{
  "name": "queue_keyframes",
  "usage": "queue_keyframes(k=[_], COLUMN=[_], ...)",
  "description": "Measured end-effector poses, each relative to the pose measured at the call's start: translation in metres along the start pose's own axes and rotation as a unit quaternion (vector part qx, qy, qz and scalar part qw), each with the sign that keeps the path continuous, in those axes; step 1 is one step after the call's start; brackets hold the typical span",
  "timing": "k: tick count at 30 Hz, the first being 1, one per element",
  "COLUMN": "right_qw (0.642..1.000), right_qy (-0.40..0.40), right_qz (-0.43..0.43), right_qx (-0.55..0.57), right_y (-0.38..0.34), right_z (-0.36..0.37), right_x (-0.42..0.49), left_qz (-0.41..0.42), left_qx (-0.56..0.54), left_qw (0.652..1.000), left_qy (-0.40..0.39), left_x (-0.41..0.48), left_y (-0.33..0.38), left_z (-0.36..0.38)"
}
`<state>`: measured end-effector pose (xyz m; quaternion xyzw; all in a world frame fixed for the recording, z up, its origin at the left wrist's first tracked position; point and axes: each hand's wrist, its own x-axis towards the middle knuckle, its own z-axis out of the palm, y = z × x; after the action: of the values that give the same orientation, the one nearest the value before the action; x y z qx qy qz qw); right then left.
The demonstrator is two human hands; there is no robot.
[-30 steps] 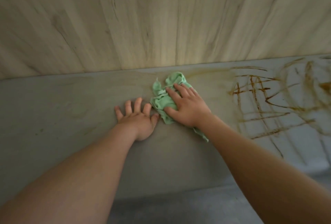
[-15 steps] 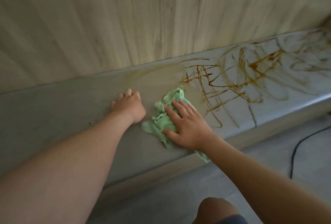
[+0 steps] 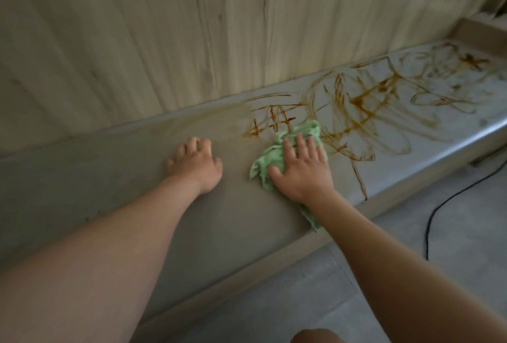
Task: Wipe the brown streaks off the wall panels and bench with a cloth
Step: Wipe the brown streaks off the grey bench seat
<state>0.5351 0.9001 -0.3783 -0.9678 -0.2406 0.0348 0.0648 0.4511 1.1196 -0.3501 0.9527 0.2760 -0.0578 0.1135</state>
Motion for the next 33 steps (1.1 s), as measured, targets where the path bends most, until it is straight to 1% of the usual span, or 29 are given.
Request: queue_keyframes(k=[2,3,4,5,6,7,10,11,12,13,14,16,18,19,20,21,23,25,26,28,29,30,33], right_qw=[0.994,0.989,0.986,0.985,0.988,0.994,0.999,0.997,0.996,0.997,0.998,0.998,0.986,0.981,0.979,0.984,0.998,0.998,0.995,0.988,0.988,0.992,0.999], right_qy=[-0.01,-0.018,-0.022,-0.022,-0.019,-0.016,-0.005,-0.007,-0.011,-0.015,-0.016,-0.014,-0.021,-0.028,-0.031,-0.029,-0.019,-0.023,-0.021,-0.012,-0.011,-0.011,-0.019], right_qz=[-0.111,-0.148,-0.168,-0.169,-0.151,-0.112,0.035,0.069,0.085,0.079,0.051,-0.058,-0.162,-0.192,-0.2,-0.176,-0.058,0.06,0.101,0.151,0.15,0.122,-0.051], right_qx=[0.004,0.009,0.006,0.001,-0.002,-0.001,0.015,0.018,0.018,0.018,0.018,0.017,0.013,0.01,0.006,0.003,0.002,0.008,0.016,0.03,0.031,0.023,0.004], right_y=[-0.008,-0.007,-0.003,0.002,0.008,0.012,0.002,-0.009,-0.023,-0.039,-0.054,-0.076,-0.075,-0.067,-0.056,-0.044,-0.021,-0.015,-0.021,-0.045,-0.06,-0.074,-0.095], right_z=[0.001,-0.001,-0.003,-0.004,-0.005,-0.007,-0.009,-0.008,-0.005,-0.002,0.001,0.005,0.002,-0.001,-0.004,-0.008,-0.014,-0.016,-0.015,-0.011,-0.009,-0.006,0.0], right_x=[0.003,0.006,0.014,0.025,0.041,0.055,0.102,0.115,0.124,0.131,0.135,0.138,0.141,0.148,0.157,0.168,0.19,0.209,0.215,0.22,0.219,0.216,0.197], left_qz=[-0.014,-0.018,-0.021,-0.022,-0.02,-0.018,-0.019,-0.017,-0.016,-0.017,-0.017,-0.021,-0.021,-0.022,-0.022,-0.022,-0.019,-0.02,-0.019,-0.017,-0.017,-0.018,-0.019], left_qx=[0.003,0.01,0.019,0.025,0.027,0.027,0.028,0.03,0.032,0.035,0.036,0.042,0.051,0.051,0.049,0.045,0.04,0.04,0.039,0.039,0.039,0.039,0.04], left_qw=[0.999,0.998,0.997,0.996,0.996,0.996,0.996,0.995,0.995,0.994,0.994,0.993,0.992,0.991,0.991,0.991,0.992,0.992,0.992,0.992,0.992,0.992,0.992], left_qy=[-0.043,-0.063,-0.074,-0.079,-0.08,-0.084,-0.088,-0.091,-0.095,-0.1,-0.103,-0.109,-0.116,-0.119,-0.122,-0.123,-0.119,-0.116,-0.115,-0.117,-0.118,-0.12,-0.118], left_x=[0.006,0.007,0.009,0.009,0.011,0.011,0.011,0.012,0.012,0.012,0.013,0.014,0.015,0.015,0.015,0.016,0.016,0.017,0.017,0.018,0.018,0.018,0.019], left_y=[-0.002,-0.003,-0.003,-0.004,-0.005,-0.005,-0.006,-0.006,-0.005,-0.005,-0.005,-0.005,-0.004,-0.004,-0.004,-0.005,-0.006,-0.006,-0.007,-0.007,-0.007,-0.008,-0.008], left_z=[0.005,0.01,0.014,0.017,0.018,0.019,0.019,0.019,0.02,0.021,0.022,0.021,0.02,0.02,0.02,0.021,0.022,0.024,0.024,0.026,0.026,0.027,0.027])
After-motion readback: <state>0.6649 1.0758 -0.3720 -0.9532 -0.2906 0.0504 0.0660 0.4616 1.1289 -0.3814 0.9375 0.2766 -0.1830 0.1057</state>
